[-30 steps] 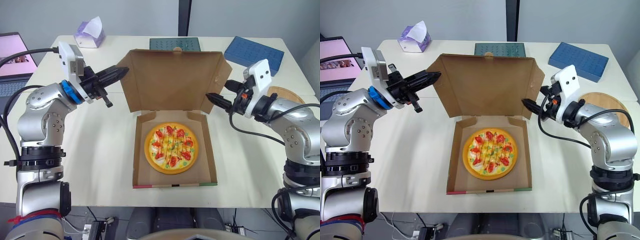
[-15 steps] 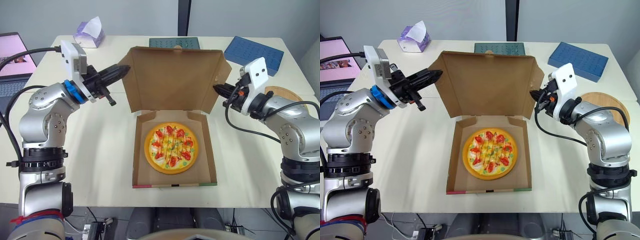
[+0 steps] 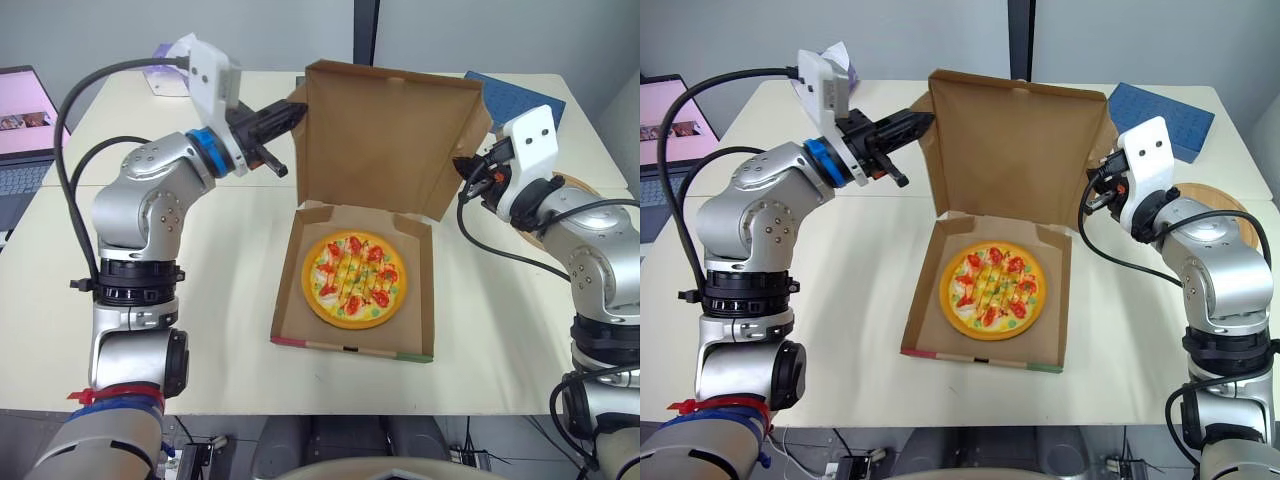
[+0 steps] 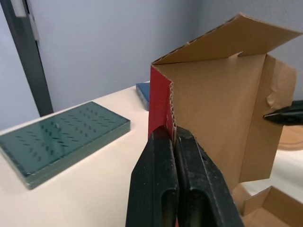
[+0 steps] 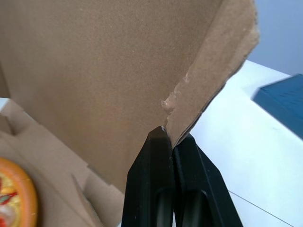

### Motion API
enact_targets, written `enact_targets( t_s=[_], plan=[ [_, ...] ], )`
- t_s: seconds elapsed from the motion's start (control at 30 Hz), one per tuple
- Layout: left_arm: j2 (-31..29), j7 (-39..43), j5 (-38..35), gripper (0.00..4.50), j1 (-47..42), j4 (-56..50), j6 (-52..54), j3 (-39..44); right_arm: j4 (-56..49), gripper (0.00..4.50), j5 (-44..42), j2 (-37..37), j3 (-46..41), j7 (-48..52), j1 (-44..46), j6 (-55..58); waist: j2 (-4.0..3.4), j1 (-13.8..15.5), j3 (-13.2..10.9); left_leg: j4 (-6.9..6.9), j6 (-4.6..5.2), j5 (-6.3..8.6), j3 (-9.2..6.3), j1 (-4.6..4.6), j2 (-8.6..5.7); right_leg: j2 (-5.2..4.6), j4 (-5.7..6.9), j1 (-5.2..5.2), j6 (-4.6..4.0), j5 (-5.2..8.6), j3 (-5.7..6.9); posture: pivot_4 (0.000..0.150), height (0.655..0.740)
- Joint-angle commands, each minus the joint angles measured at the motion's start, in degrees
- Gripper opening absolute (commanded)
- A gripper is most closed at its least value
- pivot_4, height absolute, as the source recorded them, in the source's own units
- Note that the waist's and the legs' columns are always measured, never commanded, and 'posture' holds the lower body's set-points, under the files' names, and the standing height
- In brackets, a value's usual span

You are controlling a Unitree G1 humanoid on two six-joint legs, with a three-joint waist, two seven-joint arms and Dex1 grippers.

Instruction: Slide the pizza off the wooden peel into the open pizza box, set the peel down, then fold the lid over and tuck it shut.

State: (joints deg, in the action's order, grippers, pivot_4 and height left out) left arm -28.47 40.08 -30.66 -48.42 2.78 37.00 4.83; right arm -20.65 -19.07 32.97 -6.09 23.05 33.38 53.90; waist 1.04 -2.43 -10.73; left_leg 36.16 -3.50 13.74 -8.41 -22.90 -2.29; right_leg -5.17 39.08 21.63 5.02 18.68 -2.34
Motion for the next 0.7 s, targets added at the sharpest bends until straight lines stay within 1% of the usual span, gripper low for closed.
enact_targets(
  t_s=[0.03,0.33,0.47,0.7],
  plan=[
    [0.0,0.4,-2.7,0.00,-1.4,-5.6,3.2,0.0,-6.4,0.04,-1.7,0.4,-1.3,-0.4,3.6,1.6,0.00,-0.3,0.0,-0.01,-0.01,0.00,0.00,-0.01,0.00,0.00,0.01,0.02,0.00,0.00,-0.01,0.150,0.7400],
    [-2.3,-1.4,-8.4,0.00,0.4,-14.2,13.0,4.8,-16.7,0.04,-8.5,-0.2,-5.3,-0.3,3.9,15.0,0.00,-0.6,0.0,-0.04,-0.01,-0.01,-0.03,-0.04,0.00,0.00,0.01,0.04,0.00,0.00,-0.01,0.150,0.7400],
    [-3.1,-2.7,-10.7,0.00,3.1,-17.5,16.5,7.0,-21.9,0.04,-11.9,-1.5,-6.9,-0.3,1.7,19.7,0.00,-0.6,0.0,-0.04,0.00,0.00,-0.01,-0.03,0.00,0.00,0.01,0.04,0.00,0.00,-0.02,0.150,0.7400],
    [-1.7,-6.2,-15.6,0.00,8.6,-23.6,20.8,10.3,-27.1,0.04,-14.1,-5.5,-8.3,-2.3,-1.5,23.9,0.00,-0.5,0.0,-0.04,0.00,0.00,-0.02,-0.02,0.01,0.00,0.01,0.02,0.00,0.00,-0.03,0.150,0.7400]
  ],
)
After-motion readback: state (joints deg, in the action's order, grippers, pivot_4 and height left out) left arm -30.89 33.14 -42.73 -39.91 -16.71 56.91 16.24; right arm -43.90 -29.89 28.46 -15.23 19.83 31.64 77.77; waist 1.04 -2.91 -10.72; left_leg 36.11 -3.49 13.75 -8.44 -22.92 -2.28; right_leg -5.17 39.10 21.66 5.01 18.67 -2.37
